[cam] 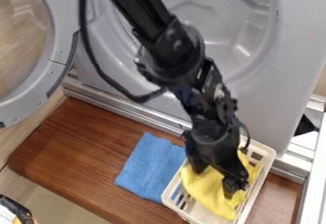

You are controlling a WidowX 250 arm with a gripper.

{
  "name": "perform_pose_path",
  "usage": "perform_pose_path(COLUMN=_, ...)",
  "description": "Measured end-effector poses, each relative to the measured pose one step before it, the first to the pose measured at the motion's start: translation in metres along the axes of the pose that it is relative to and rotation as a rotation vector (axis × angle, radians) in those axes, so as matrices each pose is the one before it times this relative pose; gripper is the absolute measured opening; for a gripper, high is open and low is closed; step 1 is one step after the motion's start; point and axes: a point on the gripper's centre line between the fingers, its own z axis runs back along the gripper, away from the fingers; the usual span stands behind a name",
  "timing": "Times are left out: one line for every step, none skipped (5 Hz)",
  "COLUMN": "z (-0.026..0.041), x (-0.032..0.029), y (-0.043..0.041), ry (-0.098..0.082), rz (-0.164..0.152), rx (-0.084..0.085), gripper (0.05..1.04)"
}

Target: Move the yellow towel on the basket

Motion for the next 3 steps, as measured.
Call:
perform_pose_path(z=0.02974, x=0.00235, y=0.00069, ry=-0.0242, rz=-0.0105, rx=0.0352, gripper=1.001)
perform_pose_path(z=0.02657, x=-0.00163, y=-0.00261, ry=-0.0387, rz=-0.0174, rx=-0.0095, gripper=1.001)
perform_pose_path(z=0.02761, x=-0.01005, y=0.00999, ry=-0.0412, rz=0.0144, rx=0.0252, gripper=1.001)
